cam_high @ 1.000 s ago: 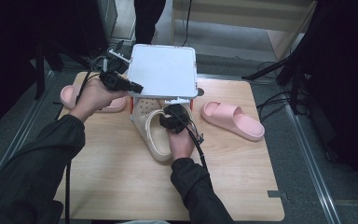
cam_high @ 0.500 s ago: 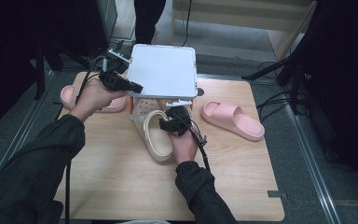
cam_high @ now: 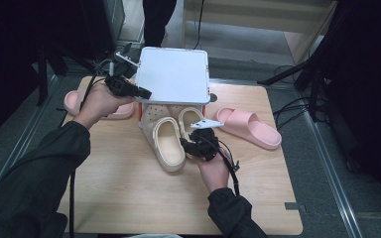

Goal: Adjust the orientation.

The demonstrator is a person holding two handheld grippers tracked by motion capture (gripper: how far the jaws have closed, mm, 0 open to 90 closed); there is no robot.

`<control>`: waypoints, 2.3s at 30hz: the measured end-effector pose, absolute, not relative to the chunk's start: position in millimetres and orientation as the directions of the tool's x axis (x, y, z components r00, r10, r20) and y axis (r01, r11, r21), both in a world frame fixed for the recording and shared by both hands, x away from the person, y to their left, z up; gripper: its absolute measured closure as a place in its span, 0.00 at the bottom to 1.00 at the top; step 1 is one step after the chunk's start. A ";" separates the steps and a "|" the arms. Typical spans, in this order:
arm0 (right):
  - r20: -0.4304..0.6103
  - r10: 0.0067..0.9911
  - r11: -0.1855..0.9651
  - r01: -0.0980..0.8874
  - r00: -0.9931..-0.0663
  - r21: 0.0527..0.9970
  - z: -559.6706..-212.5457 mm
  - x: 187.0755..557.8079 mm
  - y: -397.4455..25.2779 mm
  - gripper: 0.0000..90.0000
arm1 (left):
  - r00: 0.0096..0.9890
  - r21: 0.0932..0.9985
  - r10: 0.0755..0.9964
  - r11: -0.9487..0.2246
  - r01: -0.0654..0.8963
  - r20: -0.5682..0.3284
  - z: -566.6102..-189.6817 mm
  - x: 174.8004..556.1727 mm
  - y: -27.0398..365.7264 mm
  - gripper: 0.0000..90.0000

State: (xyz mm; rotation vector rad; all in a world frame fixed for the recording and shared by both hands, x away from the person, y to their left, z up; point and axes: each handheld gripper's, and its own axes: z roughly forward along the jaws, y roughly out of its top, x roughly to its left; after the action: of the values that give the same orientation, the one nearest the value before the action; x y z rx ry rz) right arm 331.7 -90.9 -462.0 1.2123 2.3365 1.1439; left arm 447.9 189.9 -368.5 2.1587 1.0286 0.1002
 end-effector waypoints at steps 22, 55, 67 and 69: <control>0.037 0.648 0.559 0.508 -0.761 0.656 -514.9 280.6 -84.9 1.00 | 0.696 0.643 0.696 -0.455 0.616 -0.175 -365.7 445.8 183.3 0.99; 0.039 0.719 0.457 0.515 -0.694 0.725 -504.7 336.5 -22.1 1.00 | 0.685 0.635 0.702 -0.441 0.634 -0.197 -365.9 447.0 183.4 0.99; 0.046 0.774 0.407 0.551 -0.632 0.729 -503.7 375.9 -1.6 1.00 | 0.685 0.638 0.701 -0.437 0.634 -0.200 -366.3 446.8 183.7 0.99; 0.064 0.783 0.386 0.565 -0.619 0.729 -503.8 381.3 -0.5 1.00 | 0.686 0.640 0.700 -0.436 0.632 -0.201 -366.6 446.7 184.0 0.99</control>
State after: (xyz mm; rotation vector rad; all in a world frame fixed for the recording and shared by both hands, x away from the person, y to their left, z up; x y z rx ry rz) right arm 381.3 -0.5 -503.8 1.1835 2.3586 1.0677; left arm 446.7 184.0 -366.6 2.1847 1.0163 0.1219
